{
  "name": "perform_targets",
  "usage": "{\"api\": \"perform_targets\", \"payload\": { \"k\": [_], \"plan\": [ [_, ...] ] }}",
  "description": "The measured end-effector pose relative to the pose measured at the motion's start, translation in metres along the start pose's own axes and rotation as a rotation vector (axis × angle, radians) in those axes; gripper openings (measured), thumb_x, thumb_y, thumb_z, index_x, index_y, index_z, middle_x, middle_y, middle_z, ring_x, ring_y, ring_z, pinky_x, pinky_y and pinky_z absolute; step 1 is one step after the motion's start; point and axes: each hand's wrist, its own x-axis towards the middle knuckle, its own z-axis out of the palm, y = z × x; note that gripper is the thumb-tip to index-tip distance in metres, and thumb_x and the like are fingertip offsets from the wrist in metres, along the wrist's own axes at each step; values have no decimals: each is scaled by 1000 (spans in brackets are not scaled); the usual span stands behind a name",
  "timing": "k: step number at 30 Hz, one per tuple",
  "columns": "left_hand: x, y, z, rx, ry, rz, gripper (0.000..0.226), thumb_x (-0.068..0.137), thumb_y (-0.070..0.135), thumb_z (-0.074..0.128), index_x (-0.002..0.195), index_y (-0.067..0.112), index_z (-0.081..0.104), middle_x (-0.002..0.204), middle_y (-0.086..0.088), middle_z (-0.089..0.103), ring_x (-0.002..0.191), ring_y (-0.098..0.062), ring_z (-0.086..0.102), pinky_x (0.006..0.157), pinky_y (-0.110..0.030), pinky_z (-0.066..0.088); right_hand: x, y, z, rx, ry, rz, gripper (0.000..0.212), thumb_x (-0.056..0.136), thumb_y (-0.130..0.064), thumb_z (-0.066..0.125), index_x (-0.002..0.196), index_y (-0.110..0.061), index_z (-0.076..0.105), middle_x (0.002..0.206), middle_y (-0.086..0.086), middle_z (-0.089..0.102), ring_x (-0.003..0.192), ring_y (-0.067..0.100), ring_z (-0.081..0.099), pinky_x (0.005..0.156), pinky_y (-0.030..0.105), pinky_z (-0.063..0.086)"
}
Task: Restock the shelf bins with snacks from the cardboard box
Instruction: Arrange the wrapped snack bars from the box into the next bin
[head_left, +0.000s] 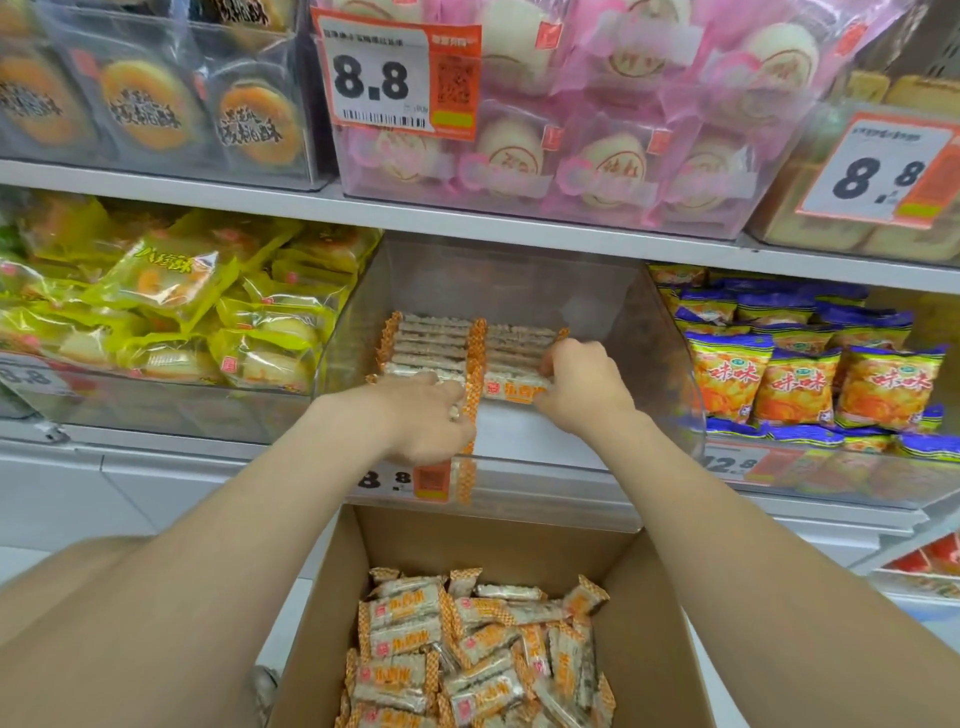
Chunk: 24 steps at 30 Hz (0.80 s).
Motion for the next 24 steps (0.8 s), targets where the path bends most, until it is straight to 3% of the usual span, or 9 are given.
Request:
{"api": "perform_targets", "payload": {
  "k": [5, 11, 15, 18, 21, 24],
  "plan": [
    [-2, 1, -1, 5, 64, 28, 62, 104, 53, 31, 162, 30, 31, 167, -9, 29, 151, -37, 33, 121, -52, 33, 4, 0, 2, -44, 28, 16, 27, 82, -18, 76, 104, -11, 61, 104, 12, 56, 95, 40, 63, 79, 45, 59],
    [-14, 8, -3, 27, 233, 70, 48, 104, 46, 34, 138, 22, 56, 139, -11, 57, 127, -33, 56, 103, -50, 51, -9, 0, -7, -150, 81, -45, 36, 82, -32, 75, 112, -15, 65, 113, 13, 59, 105, 39, 60, 89, 45, 53],
    [-35, 18, -6, 42, 503, 111, 34, 100, 46, 45, 123, 30, 64, 113, 0, 70, 103, -28, 67, 77, -41, 56, -56, -3, -32, 169, 233, -224, 23, 93, -27, 61, 112, -19, 72, 100, -1, 71, 94, 21, 67, 80, 39, 58],
    [-66, 40, -2, -116, 633, 178, 12, 89, 46, 58, 90, 35, 64, 80, 13, 66, 83, -15, 62, 66, -35, 51, -123, -12, -45, 382, 291, -305, 15, 97, -27, 54, 94, -23, 68, 76, -9, 68, 73, 13, 64, 67, 40, 53],
    [-95, 53, 19, -194, 467, 261, 9, 80, 37, 65, 74, 32, 61, 66, 14, 60, 73, -10, 61, 66, -35, 56, -181, -8, -36, 413, 107, -234, 16, 94, -29, 53, 84, -25, 64, 65, -9, 64, 65, 9, 60, 62, 37, 48],
    [-101, 58, 59, 7, 121, 284, 5, 86, 32, 62, 82, 34, 62, 82, 11, 62, 85, -19, 65, 75, -42, 60, -211, 10, -1, 226, -283, -202, 15, 90, -29, 55, 81, -25, 66, 65, -9, 62, 69, 12, 60, 69, 34, 54]
  ]
}}
